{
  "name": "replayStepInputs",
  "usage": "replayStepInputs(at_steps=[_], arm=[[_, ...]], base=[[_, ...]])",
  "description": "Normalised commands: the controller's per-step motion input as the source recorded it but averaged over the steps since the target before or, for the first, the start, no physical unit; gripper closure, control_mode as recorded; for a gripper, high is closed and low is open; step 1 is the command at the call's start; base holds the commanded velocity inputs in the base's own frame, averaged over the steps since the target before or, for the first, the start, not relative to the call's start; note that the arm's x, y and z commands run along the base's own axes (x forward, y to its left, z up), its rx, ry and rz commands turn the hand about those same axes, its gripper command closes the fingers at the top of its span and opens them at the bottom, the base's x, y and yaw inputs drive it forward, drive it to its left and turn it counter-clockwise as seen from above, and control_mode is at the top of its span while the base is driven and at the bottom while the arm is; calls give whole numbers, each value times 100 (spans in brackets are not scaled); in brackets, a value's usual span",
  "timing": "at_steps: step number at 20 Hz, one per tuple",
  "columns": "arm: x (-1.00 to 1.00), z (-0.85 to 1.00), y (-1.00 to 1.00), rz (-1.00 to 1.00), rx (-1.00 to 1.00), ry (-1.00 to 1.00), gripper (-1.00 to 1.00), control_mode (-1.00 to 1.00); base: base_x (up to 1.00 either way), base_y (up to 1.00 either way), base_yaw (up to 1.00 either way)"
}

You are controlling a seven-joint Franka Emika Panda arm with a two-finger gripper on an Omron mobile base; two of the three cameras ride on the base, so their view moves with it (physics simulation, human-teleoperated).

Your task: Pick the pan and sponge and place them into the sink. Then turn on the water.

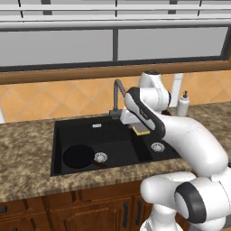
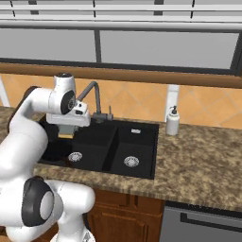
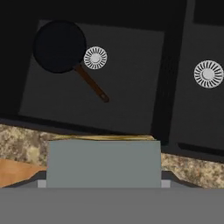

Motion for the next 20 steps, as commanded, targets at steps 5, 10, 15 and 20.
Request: replayStepInputs(at_steps=[5,10,15,20], arm=[[49,-6,100,0,-2,8,100,-100],[67,-32,100,0,-1,13,100,-100],[61,-49,99,0,0,10,100,-100],[50,-48,80,-3,-3,0,100,-100]], base=[[0,0,0],[0,0,0],[0,0,0],[0,0,0]])
